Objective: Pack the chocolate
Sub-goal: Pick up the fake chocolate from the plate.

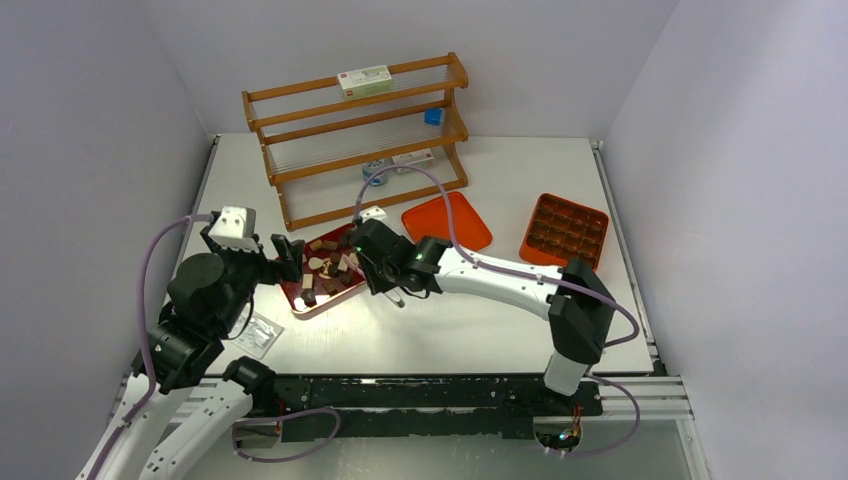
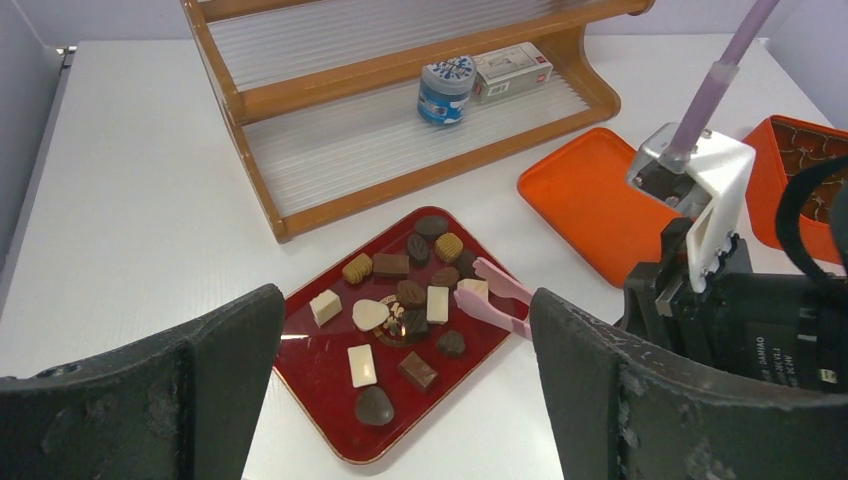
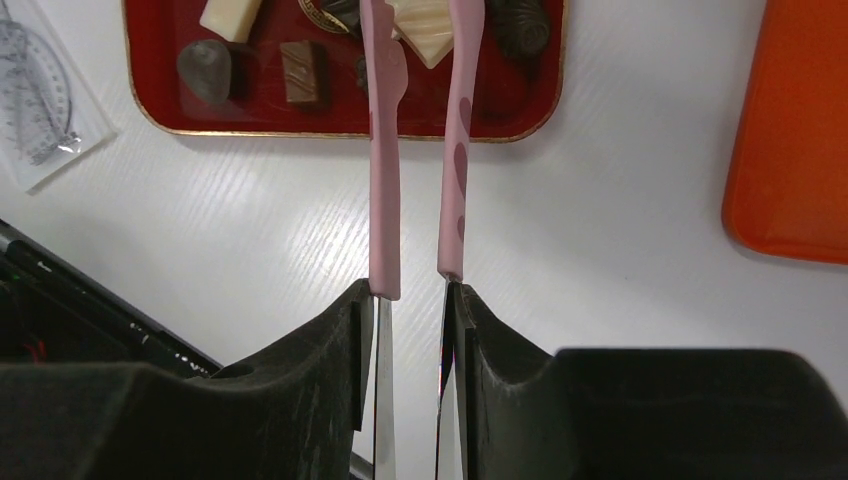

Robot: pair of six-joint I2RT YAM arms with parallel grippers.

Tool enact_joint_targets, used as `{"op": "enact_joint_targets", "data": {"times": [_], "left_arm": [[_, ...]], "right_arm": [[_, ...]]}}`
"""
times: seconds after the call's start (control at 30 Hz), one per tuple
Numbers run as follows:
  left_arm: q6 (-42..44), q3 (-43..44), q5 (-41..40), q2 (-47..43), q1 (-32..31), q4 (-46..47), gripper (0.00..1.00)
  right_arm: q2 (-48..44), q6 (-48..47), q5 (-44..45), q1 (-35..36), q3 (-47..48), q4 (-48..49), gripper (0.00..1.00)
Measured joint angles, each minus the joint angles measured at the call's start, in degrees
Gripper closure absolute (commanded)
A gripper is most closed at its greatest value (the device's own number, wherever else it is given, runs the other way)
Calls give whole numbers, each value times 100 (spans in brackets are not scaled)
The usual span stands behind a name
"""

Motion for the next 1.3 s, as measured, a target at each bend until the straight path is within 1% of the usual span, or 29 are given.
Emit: {"op": "enact_joint_targets", "data": {"times": [0.2, 0.37, 0.53, 0.63, 0.8, 0.97, 1.1, 1.3], "left_arm": [[2, 0, 76, 31, 0, 0, 3], [-50, 2, 308, 278, 0, -2, 3], [-79, 2, 522, 798, 0, 2, 3], [-52, -39, 678, 957, 0, 24, 3], [-33, -153, 857, 914, 0, 44, 3], [-7, -181, 922, 835, 0, 98, 3], [11, -181, 966, 723, 0, 111, 3], [33, -227, 1025, 581, 0, 164, 3]], "right_arm": [[-240, 26, -87, -142, -63, -44, 69], [-566, 90, -96, -616, -81, -225, 69], [-994, 116, 4, -1316, -118, -463, 69], [-1305, 109, 76, -1847, -201, -610, 69], [-1690, -28, 136, -3042, -426, -772, 69], [-1722, -181, 184, -4103, -595, -826, 68], [-1725, -149, 516, -4553, -710, -855, 68], [-1650, -85, 577, -5077, -992, -846, 68]]}}
